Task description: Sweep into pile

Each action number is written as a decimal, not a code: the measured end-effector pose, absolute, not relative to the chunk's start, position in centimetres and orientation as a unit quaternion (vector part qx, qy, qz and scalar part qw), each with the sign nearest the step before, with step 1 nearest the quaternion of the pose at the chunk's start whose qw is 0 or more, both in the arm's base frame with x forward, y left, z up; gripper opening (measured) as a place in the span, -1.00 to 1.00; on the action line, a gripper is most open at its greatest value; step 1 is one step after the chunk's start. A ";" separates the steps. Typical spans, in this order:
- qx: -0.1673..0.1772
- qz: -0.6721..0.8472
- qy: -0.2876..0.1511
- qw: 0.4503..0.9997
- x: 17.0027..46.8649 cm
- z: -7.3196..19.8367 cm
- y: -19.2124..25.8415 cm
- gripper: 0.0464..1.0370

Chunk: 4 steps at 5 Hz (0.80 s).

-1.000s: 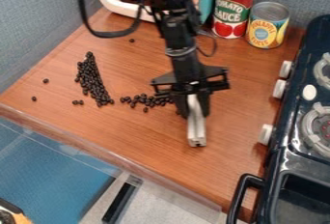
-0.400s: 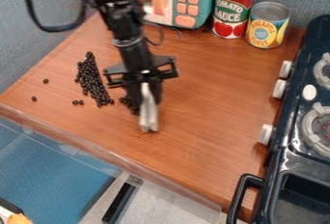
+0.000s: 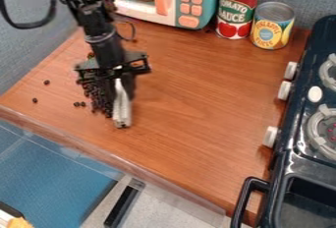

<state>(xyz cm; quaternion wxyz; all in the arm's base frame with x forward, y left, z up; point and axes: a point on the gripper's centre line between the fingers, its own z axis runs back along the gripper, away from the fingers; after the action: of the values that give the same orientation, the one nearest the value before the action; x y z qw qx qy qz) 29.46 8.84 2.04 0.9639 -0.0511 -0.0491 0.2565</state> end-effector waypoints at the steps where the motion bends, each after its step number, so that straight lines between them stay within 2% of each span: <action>1: -0.037 0.260 -0.054 0.963 29.2 2.0 10.1 -0.40; 2: -0.032 0.276 -0.051 0.959 28.9 2.4 11.8 -0.40; 3: -0.064 0.274 -0.047 0.958 29.5 3.8 10.5 -0.40; 4: -0.112 0.266 -0.057 0.956 32.0 7.0 7.2 -0.40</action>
<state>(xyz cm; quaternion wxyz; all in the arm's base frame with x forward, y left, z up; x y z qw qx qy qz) 31.95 7.17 7.02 0.9558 -0.1118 -0.0566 0.2661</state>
